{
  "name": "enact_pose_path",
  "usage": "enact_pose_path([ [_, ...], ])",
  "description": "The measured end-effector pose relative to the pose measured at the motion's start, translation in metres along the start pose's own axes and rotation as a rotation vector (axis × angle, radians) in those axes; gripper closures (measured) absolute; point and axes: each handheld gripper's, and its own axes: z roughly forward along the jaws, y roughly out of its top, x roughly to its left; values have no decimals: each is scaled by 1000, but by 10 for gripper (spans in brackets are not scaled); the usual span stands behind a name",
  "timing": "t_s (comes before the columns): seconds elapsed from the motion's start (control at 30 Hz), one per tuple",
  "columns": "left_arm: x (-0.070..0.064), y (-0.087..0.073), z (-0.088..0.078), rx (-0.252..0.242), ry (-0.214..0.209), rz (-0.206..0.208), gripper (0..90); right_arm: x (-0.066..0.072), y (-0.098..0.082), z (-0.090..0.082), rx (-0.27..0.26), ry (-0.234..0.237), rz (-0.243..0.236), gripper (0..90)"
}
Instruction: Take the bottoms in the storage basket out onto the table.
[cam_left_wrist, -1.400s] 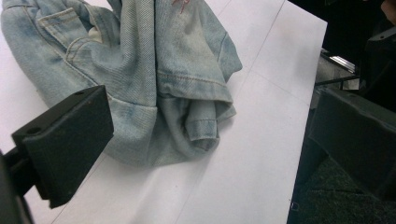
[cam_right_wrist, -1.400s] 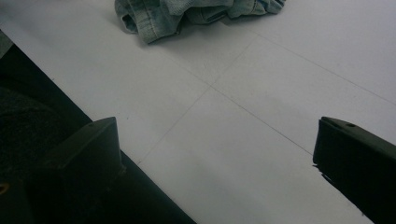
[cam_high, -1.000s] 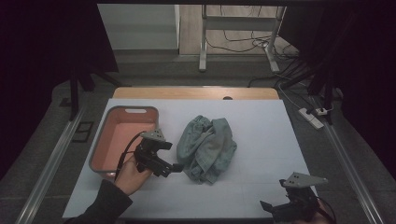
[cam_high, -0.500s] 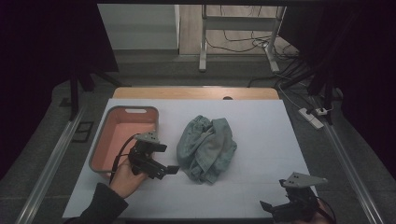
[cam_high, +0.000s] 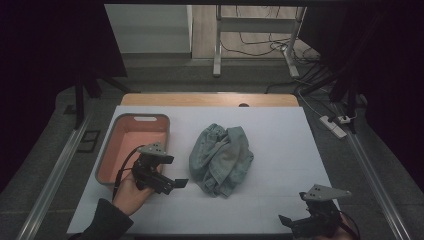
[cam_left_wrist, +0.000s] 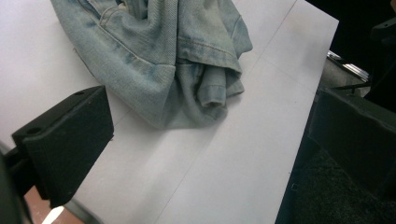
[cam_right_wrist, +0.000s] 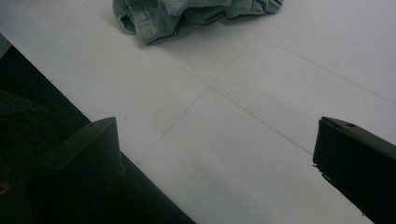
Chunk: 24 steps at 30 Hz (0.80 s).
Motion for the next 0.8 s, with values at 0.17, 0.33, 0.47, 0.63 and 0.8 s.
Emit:
enact_pose_path([
  [0.17, 0, -4, -3, -2, 16, -4, 0, 0, 0, 0, -1, -1, 2, 6],
  [0.33, 0, -10, -6, -11, 25, -16, 0, 0, 0, 0, -1, -2, 4, 6],
  [0.47, 0, -14, -10, -19, 35, -26, 0, 0, 0, 0, -2, -2, 7, 7],
  [0.63, 0, -20, -14, -23, 46, -35, 0, 0, 0, 0, -2, -2, 6, 7],
  [0.8, 1, -25, -17, -24, 50, -44, 0, 0, 0, 0, 0, -3, 3, 7],
])
